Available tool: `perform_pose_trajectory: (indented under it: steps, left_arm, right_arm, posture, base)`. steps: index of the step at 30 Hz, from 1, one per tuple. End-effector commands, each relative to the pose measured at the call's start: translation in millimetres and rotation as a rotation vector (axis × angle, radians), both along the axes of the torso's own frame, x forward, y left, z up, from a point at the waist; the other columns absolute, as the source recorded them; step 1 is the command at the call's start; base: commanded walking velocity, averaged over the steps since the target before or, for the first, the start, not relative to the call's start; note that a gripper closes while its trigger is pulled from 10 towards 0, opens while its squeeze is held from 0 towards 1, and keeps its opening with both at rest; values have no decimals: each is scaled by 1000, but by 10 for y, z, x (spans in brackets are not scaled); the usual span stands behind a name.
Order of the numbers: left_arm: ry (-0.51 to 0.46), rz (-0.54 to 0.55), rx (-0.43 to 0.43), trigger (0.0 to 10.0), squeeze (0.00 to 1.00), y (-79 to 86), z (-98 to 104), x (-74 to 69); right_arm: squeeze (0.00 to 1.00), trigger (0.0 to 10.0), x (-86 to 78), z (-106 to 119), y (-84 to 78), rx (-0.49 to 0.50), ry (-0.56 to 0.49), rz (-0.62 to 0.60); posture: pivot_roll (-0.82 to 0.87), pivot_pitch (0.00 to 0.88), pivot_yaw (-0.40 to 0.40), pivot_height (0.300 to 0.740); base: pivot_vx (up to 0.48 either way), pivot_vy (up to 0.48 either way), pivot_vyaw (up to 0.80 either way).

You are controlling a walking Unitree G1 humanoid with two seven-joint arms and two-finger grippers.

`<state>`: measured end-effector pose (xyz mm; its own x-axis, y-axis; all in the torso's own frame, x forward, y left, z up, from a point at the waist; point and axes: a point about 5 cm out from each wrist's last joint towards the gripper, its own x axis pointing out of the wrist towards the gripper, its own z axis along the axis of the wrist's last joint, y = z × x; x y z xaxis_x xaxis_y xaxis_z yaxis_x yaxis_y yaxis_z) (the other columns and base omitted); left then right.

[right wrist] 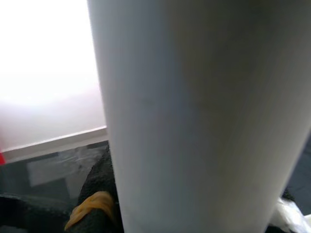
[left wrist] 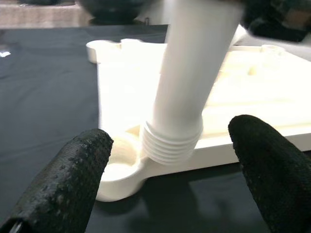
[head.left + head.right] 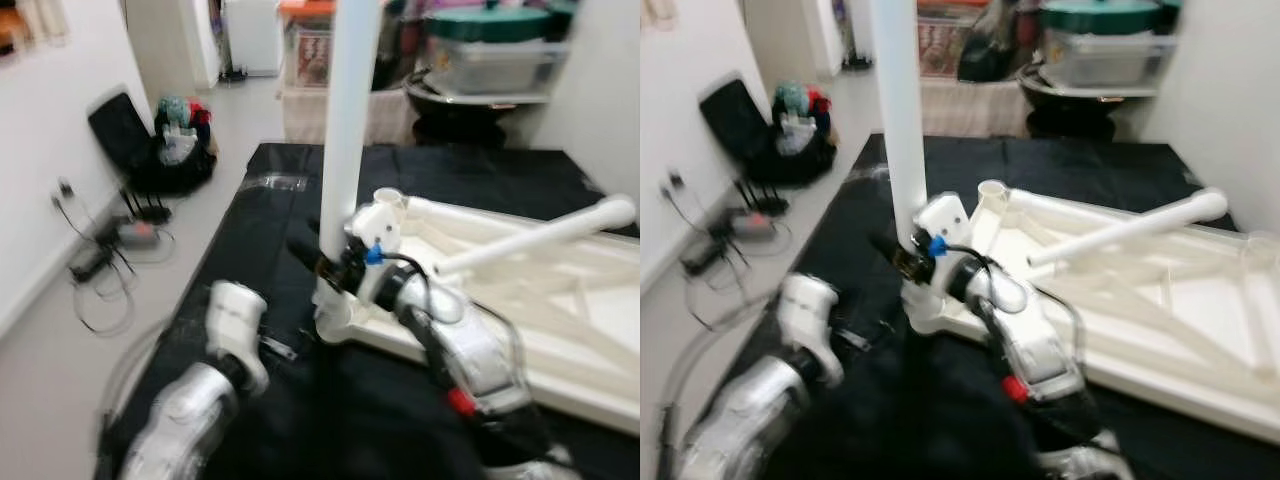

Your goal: Building children table

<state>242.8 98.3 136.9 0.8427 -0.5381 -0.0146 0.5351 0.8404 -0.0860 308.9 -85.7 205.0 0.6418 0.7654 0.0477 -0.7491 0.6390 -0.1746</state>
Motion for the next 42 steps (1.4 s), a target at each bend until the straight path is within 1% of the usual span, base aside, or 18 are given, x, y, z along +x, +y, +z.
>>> perform_pose_trajectory:
  steps: [1,4,6,7,16,18,20,22,26,28,29,31,34,35,37,38,41,42]
  left_arm:
    - [22,71,66,10000,0,134,-57,6]
    - [38,92,85,10000,0,159,-83,-4]
    - [52,101,91,10000,0,178,-103,-27]
    - [62,112,104,10000,0,214,-116,-78]
    - [41,141,135,10000,0,275,-108,-156]
    - [15,182,176,10000,0,326,-86,-145]
    - [10,192,184,10000,0,338,-81,-141]
    - [-12,223,219,10000,0,396,-56,-121]
    - [-18,235,226,10000,0,418,-45,-116]
    - [-22,277,253,10000,0,499,-22,-90]
    - [-22,277,253,10000,0,499,-22,-90]
    - [-17,301,267,10000,0,547,-8,-88]
    - [-15,302,275,10000,0,557,-4,-95]
    - [-21,302,278,10000,0,569,14,-99]
    - [-21,302,278,10000,0,569,14,-99]
    - [-50,309,296,10000,0,604,72,-112]
    - [-66,317,309,10000,0,629,107,-119]
    - [-84,325,327,10000,0,666,149,-122]
  right_arm:
    - [0,10000,-12,109,116,0,-24,82]
    - [0,10000,-6,124,122,-13,-30,93]
    - [0,10000,6,136,126,-21,-33,97]
    - [0,10000,20,152,129,-29,-29,104]
    - [0,10000,40,139,141,-44,-10,112]
    - [0,10000,97,171,136,-50,-11,83]
    - [0,10000,111,179,135,-51,-11,75]
    - [0,10000,176,204,103,-48,-1,23]
    - [0,10000,199,213,89,-45,5,4]
    - [0,10000,288,263,28,-40,22,-55]
    - [0,10000,288,263,28,-40,22,-55]
    - [0,10000,365,333,-12,-22,43,-96]
    - [0,10000,393,365,-19,-10,53,-107]
    - [0,10000,430,393,-27,5,64,-126]
    - [0,10000,430,393,-27,5,64,-126]
    - [0,10000,507,427,-52,42,100,-179]
    - [0,10000,537,436,-70,64,121,-205]
    - [0,10000,564,444,-92,88,141,-234]
  posture:
    - [-49,39,-15,740]
    - [-47,39,-17,740]
    - [-44,39,-18,740]
    - [-39,46,-19,740]
    - [-31,48,-22,740]
    - [-28,58,-23,740]
    - [-28,58,-23,740]
    - [-26,72,-24,740]
    - [-26,72,-24,740]
    - [-27,94,-24,740]
    - [-27,94,-24,740]
    - [-17,115,-27,740]
    - [-8,123,-30,740]
    - [-2,128,-31,740]
    - [-2,128,-31,740]
    - [16,138,-39,740]
    - [19,140,-40,740]
    - [23,145,-45,740]
  base:
    - [0,0,0]
    - [0,0,0]
    - [0,442,0]
    - [0,442,0]
    - [0,443,0]
    - [0,0,0]
    - [0,0,0]
    - [0,0,0]
    - [0,0,0]
    - [0,0,0]
    - [0,0,0]
    - [0,0,0]
    - [0,320,0]
    - [0,480,0]
    - [0,480,0]
    - [0,0,0]
    - [0,0,0]
    - [0,0,0]
